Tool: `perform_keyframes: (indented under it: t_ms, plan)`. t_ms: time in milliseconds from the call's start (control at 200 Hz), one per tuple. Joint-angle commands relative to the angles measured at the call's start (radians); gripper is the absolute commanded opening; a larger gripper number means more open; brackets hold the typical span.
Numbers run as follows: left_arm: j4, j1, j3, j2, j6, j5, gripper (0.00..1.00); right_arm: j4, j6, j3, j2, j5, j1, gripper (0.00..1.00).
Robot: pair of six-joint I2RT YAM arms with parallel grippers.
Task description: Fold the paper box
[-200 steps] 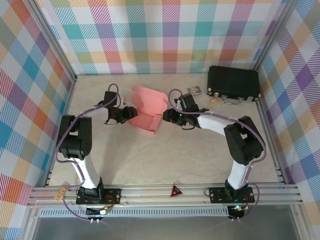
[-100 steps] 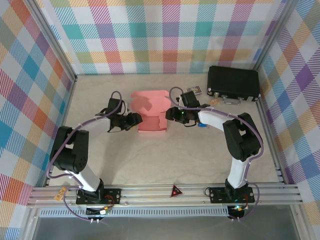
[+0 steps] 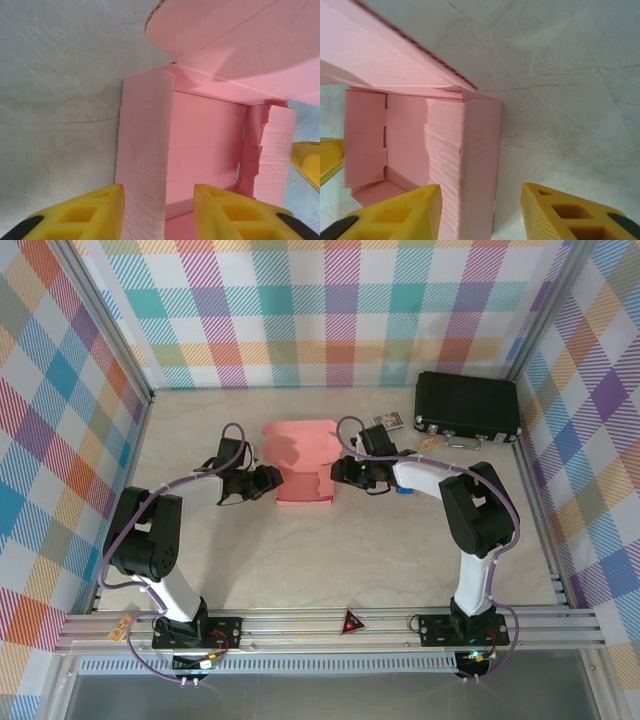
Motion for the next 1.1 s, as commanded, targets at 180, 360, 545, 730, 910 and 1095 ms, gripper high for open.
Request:
perform_keyframes:
  t_ms: [180, 360, 545, 730, 910, 1095]
  plan:
    - [0.048, -0.001, -0.009, 0.004, -0.017, 0.045, 0.36, -0.006, 0.011, 0.087, 0.070, -0.012, 0.013, 0.43]
    - [0.078, -0.008, -0.034, 0.000, -0.041, 0.061, 0.33, -0.039, -0.007, 0.107, 0.088, 0.016, 0.024, 0.40]
    - [0.079, -0.017, -0.040, -0.002, -0.047, 0.067, 0.32, -0.084, -0.026, 0.141, 0.110, 0.052, 0.044, 0.37]
    - [0.085, -0.030, -0.050, 0.001, -0.055, 0.075, 0.31, -0.143, -0.052, 0.168, 0.129, 0.122, 0.062, 0.33]
    - [0.098, -0.045, -0.059, 0.002, -0.061, 0.073, 0.30, -0.181, -0.076, 0.183, 0.138, 0.185, 0.079, 0.32]
    - [0.100, -0.060, -0.061, 0.016, -0.065, 0.066, 0.27, -0.236, -0.103, 0.210, 0.151, 0.263, 0.101, 0.28]
